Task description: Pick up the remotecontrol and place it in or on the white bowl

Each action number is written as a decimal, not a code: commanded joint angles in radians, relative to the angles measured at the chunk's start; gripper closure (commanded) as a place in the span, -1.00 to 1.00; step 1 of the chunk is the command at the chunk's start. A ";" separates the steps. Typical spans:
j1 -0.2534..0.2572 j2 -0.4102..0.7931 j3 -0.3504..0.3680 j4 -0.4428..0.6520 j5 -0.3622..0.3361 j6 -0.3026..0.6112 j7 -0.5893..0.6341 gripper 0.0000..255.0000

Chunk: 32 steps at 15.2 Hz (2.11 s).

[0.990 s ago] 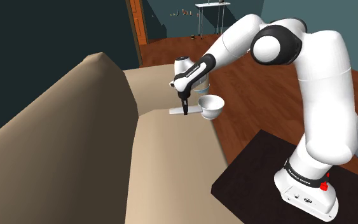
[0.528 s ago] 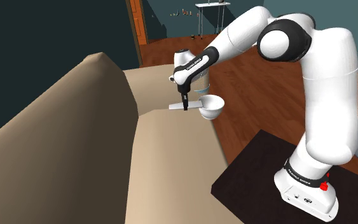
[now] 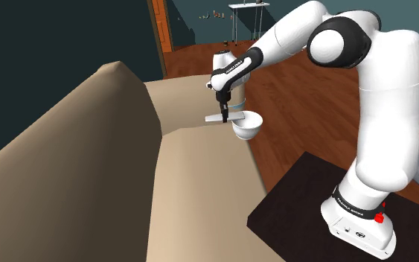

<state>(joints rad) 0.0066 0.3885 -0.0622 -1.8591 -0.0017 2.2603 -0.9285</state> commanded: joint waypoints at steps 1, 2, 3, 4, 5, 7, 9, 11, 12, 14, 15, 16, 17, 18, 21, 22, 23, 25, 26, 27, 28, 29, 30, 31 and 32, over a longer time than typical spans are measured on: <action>-0.033 -0.003 -0.012 -0.005 0.006 0.003 -0.048 1.00; -0.048 -0.005 -0.017 -0.007 0.009 0.004 -0.071 1.00; -0.064 -0.005 -0.023 -0.008 0.012 0.004 -0.094 1.00; -0.080 -0.005 -0.028 -0.007 0.016 0.005 -0.117 1.00; -0.095 -0.004 -0.034 -0.006 0.019 0.004 -0.140 1.00; -0.127 0.000 -0.045 0.001 0.026 0.002 -0.185 1.00; -0.159 0.008 -0.055 0.013 0.033 -0.001 -0.231 1.00; -0.191 0.018 -0.065 0.029 0.040 -0.007 -0.276 1.00; -0.210 0.026 -0.071 0.041 0.044 -0.011 -0.302 1.00; -0.211 0.041 -0.069 0.034 0.047 0.010 -0.304 1.00; -0.212 0.048 -0.069 0.030 0.048 0.021 -0.304 1.00; -0.212 0.056 -0.068 0.028 0.049 0.032 -0.305 1.00; -0.213 0.064 -0.067 0.025 0.051 0.042 -0.305 1.00; -0.213 0.072 -0.066 0.023 0.052 0.052 -0.306 1.00; -0.215 0.097 -0.064 0.017 0.056 0.083 -0.308 1.00; -0.215 0.105 -0.063 0.015 0.057 0.093 -0.309 1.00; -0.216 0.114 -0.062 0.014 0.058 0.103 -0.309 1.00; -0.217 0.132 -0.061 0.012 0.061 0.123 -0.311 1.00; -0.218 0.138 -0.060 0.011 0.062 0.130 -0.311 1.00; -0.218 0.138 -0.060 0.012 0.062 0.130 -0.311 1.00; -0.218 0.138 -0.060 0.012 0.062 0.130 -0.311 1.00; -0.218 0.138 -0.060 0.012 0.062 0.130 -0.311 1.00; -0.218 0.138 -0.060 0.012 0.062 0.130 -0.311 1.00; -0.218 0.138 -0.060 0.012 0.062 0.130 -0.311 1.00; -0.218 0.138 -0.060 0.012 0.062 0.130 -0.311 1.00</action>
<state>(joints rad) -0.2114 0.5270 -0.1222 -1.8477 0.0602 2.3900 -1.2398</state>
